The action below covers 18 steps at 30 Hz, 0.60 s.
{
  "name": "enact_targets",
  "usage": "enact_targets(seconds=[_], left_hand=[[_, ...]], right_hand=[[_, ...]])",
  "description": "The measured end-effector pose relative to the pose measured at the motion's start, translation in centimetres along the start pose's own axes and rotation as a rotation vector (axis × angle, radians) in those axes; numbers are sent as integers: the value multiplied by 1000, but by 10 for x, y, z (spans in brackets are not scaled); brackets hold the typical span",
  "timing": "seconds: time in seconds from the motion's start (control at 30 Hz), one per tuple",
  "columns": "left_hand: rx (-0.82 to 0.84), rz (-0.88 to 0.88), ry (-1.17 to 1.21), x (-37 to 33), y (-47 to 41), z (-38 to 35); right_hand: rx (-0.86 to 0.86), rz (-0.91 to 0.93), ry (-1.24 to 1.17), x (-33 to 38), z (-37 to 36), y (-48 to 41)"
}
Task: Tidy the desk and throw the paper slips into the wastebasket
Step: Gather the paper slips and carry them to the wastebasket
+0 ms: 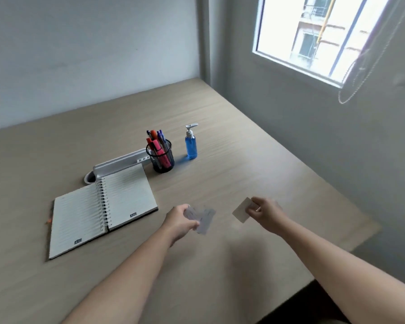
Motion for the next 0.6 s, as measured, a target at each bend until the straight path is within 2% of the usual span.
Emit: enact_targets(seconds=[0.2,0.33,0.5,0.6], left_hand=[[312,-96,-79,-26,7,-112],[515,-111,-145,-21,57,-213],[655,-181,-304,-13,130,-315],[705,-176,-373,8,159,-362]], right_hand=[[-110,-325,-153,-99,25,100],[-193,-553,-150,-177,32,193],[-267,-771,-173,-259,24,299],[-238,-862,-205,-301,4,351]])
Point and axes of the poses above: each hand's wrist, its own y-axis away from the middle knuckle, its own z-axis out of the back of the hand, x = y × z, the point moved 4 cm from there along -y, towards the middle knuckle, and after that the axes turned 14 degrees about y, right-handed, at the moved point
